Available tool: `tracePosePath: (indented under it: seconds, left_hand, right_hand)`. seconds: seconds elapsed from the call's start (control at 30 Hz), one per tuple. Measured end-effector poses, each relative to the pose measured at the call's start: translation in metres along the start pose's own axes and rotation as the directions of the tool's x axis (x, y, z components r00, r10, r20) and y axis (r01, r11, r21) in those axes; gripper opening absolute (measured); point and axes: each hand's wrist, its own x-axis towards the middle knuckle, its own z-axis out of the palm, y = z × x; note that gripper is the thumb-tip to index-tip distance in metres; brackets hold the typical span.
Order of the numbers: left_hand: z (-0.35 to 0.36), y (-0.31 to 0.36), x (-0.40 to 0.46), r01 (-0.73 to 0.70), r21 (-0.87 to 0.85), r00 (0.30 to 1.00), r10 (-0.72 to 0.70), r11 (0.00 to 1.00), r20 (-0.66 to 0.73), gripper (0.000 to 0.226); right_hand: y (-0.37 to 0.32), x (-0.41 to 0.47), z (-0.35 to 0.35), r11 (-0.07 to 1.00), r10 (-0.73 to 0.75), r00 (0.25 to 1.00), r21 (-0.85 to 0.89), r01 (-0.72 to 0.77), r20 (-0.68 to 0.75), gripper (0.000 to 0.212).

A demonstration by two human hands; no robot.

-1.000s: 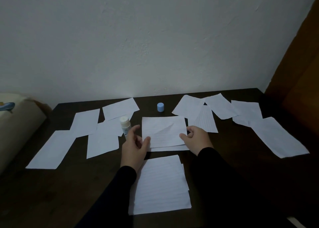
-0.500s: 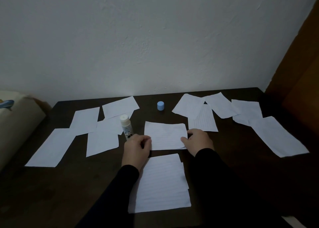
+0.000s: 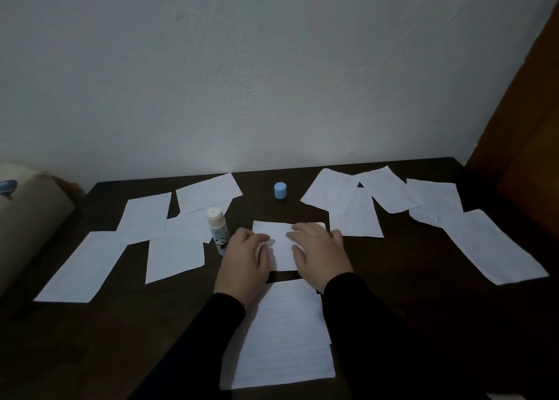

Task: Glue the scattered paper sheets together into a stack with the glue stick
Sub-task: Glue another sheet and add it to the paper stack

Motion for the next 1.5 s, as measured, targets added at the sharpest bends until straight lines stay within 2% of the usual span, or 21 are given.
tracePosePath:
  seconds: [0.1,0.17,0.23,0.3,0.43,0.67,0.8,0.93,1.03,1.2,1.33,1.5]
  left_hand:
    - [0.008,0.014,0.01,-0.14,0.252,0.975,0.088,0.958,0.206,0.044]
    - [0.015,0.017,0.014,-0.209,0.352,0.924,0.066,0.912,0.376,0.05]
    - [0.02,0.013,0.02,-0.193,0.36,0.863,-0.017,0.913,0.505,0.052]
    - [0.024,0.007,0.024,-0.151,0.372,0.831,-0.086,0.916,0.55,0.053]
    - [0.03,0.009,0.028,-0.139,0.414,0.807,-0.14,0.9,0.574,0.055]
    - [0.031,0.012,0.026,0.036,0.46,0.782,-0.312,0.887,0.539,0.06]
    - [0.028,0.019,0.01,-0.011,0.49,0.774,-0.303,0.872,0.555,0.059]
    - [0.024,0.024,0.012,-0.164,0.445,0.777,-0.163,0.88,0.607,0.055]
    - [0.027,0.021,0.029,-0.185,0.415,0.752,-0.143,0.891,0.643,0.053]
    - [0.034,0.022,0.04,-0.134,0.446,0.773,-0.188,0.885,0.606,0.053]
    - [0.039,0.021,0.032,-0.011,0.455,0.799,-0.266,0.89,0.54,0.056]
    - [0.036,0.018,0.03,0.054,0.472,0.755,-0.345,0.88,0.558,0.061]
  right_hand:
    - [-0.002,0.001,0.012,0.998,-0.026,0.978,-0.054,0.038,0.205,0.048]
    - [-0.001,0.003,0.019,0.997,-0.026,0.954,-0.06,0.046,0.3,0.051]
    - [0.001,0.005,0.024,0.995,-0.02,0.948,-0.085,0.049,0.319,0.052]
    - [0.005,0.009,0.026,0.993,0.014,0.956,-0.119,0.022,0.292,0.053]
    - [0.014,0.017,0.03,0.989,0.109,0.962,-0.127,-0.078,0.25,0.053]
    - [0.011,0.017,0.032,0.973,0.22,0.931,-0.126,-0.191,0.29,0.057]
    - [0.014,0.008,0.031,0.954,0.296,0.9,-0.15,-0.261,0.32,0.059]
    - [0.01,0.008,0.028,0.968,0.227,0.911,-0.182,-0.172,0.344,0.056]
    - [0.014,0.012,0.026,0.982,0.119,0.934,-0.18,-0.06,0.336,0.055]
    - [0.018,0.018,0.028,0.987,0.13,0.943,-0.135,-0.092,0.308,0.054]
    - [0.016,0.02,0.028,0.98,0.19,0.931,-0.114,-0.162,0.311,0.054]
    - [0.016,0.018,0.026,0.97,0.239,0.904,-0.135,-0.203,0.355,0.059]
